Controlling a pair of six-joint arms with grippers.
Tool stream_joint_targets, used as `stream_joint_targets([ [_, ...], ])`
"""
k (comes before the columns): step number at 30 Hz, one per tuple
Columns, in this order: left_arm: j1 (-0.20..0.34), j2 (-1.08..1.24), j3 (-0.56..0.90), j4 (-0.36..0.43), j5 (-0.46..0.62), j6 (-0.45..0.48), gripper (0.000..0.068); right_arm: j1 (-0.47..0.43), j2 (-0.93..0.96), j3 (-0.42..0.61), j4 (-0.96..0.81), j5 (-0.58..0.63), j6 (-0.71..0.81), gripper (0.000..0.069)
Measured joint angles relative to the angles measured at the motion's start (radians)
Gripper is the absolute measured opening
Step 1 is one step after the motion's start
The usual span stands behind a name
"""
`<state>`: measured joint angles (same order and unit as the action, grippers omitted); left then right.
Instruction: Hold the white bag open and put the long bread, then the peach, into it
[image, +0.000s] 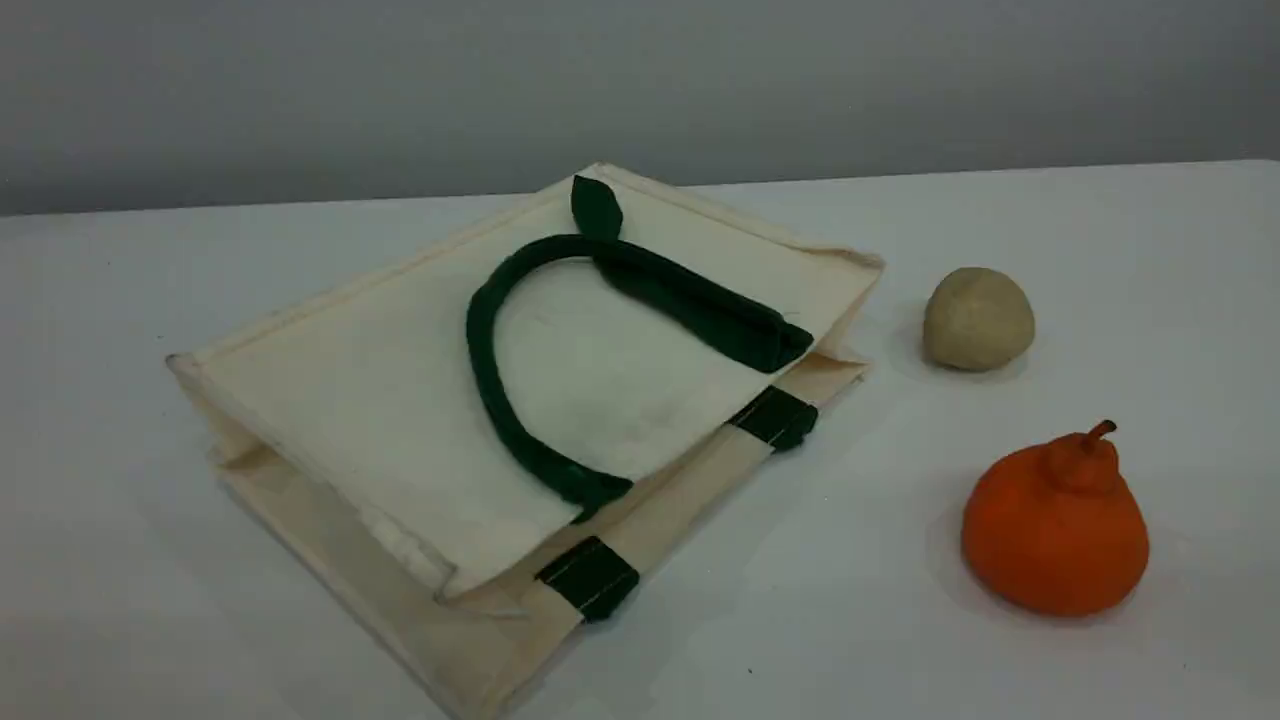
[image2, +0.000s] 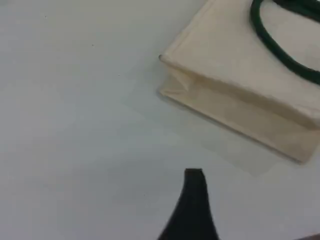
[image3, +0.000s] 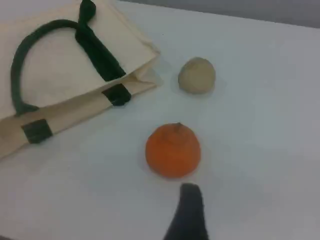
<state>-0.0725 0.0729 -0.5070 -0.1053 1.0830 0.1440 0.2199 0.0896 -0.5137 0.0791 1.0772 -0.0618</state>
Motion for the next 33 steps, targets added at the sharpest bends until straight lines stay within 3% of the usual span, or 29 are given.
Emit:
stream_joint_targets([
  [5,0.012,-0.029,0.0,-0.001,0.001,0.0,0.0568,-0.017,-0.005,0.0,0.004,0.0,0.0,0.055],
  [14,0.155,-0.074,0.0,-0.001,0.003,0.0,0.0568,-0.282,-0.091,0.0,0.024,0.002,0.0,0.055],
  [33,0.119,-0.073,0.0,-0.001,0.003,0.0,0.0568,-0.338,-0.09,0.0,0.026,0.003,0.0,0.055],
])
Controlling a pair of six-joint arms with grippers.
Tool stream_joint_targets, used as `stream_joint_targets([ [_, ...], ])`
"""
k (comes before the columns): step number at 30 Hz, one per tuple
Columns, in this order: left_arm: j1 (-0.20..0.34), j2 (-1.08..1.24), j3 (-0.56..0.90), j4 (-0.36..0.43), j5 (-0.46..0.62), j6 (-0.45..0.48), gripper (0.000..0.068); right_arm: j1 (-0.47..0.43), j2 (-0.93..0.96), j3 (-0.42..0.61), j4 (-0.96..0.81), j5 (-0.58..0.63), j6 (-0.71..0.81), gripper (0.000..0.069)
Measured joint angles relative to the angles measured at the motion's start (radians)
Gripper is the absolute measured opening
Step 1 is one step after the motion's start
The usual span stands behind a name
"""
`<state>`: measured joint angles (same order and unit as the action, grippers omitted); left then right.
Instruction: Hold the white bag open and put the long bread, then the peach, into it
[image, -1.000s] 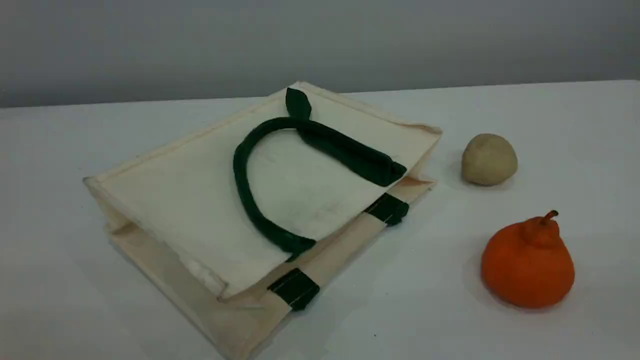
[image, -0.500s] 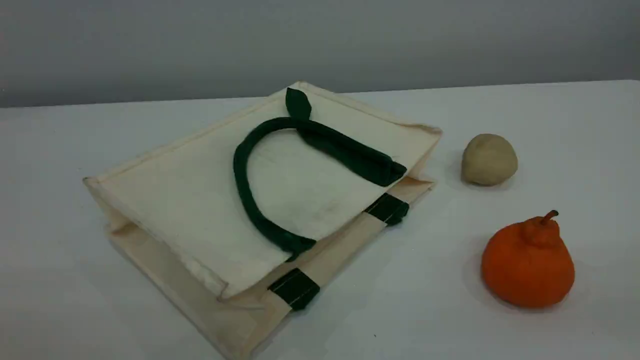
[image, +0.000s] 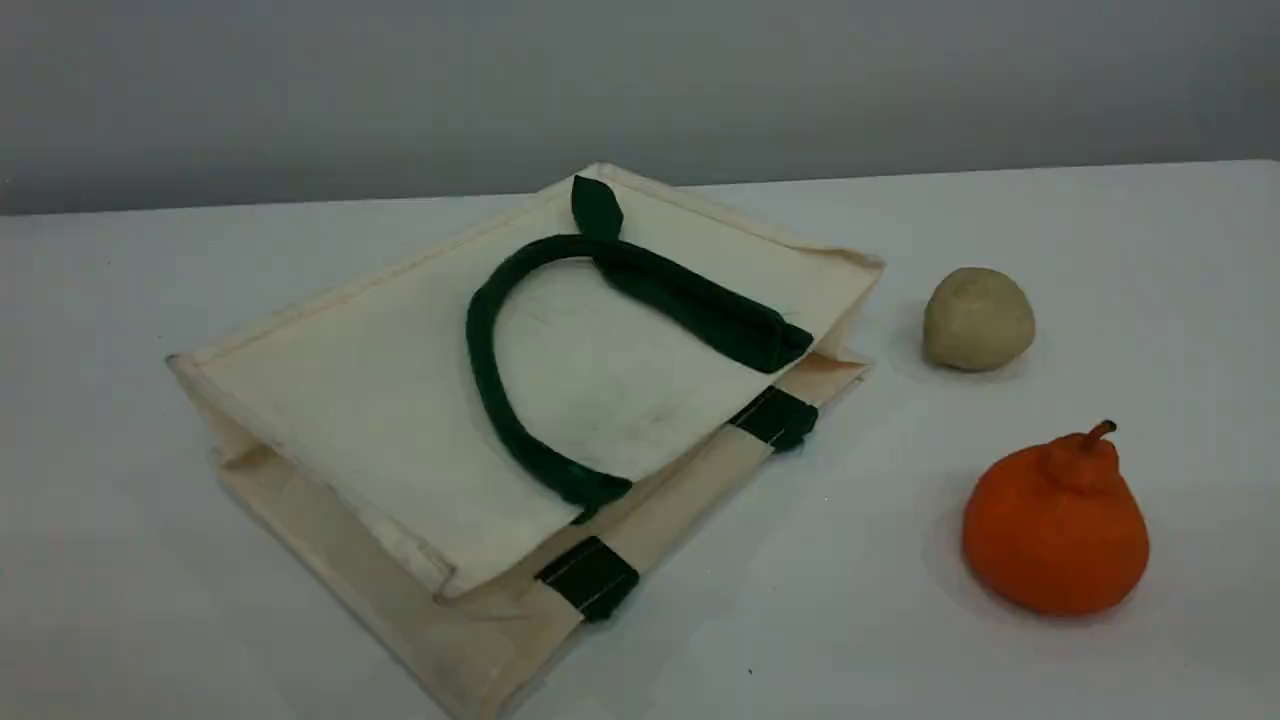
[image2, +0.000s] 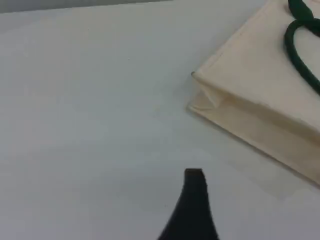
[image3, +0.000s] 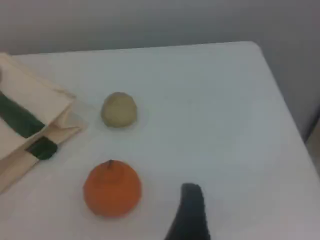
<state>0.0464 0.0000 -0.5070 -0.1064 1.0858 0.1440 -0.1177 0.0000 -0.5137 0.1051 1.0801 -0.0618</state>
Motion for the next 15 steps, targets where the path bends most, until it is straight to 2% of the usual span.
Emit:
stream_joint_targets([
  [15,0.0,0.0,0.0,0.0,0.0,0.0,0.0568,-0.001,0.0,0.0,0.0,-0.001,0.0,0.0537],
])
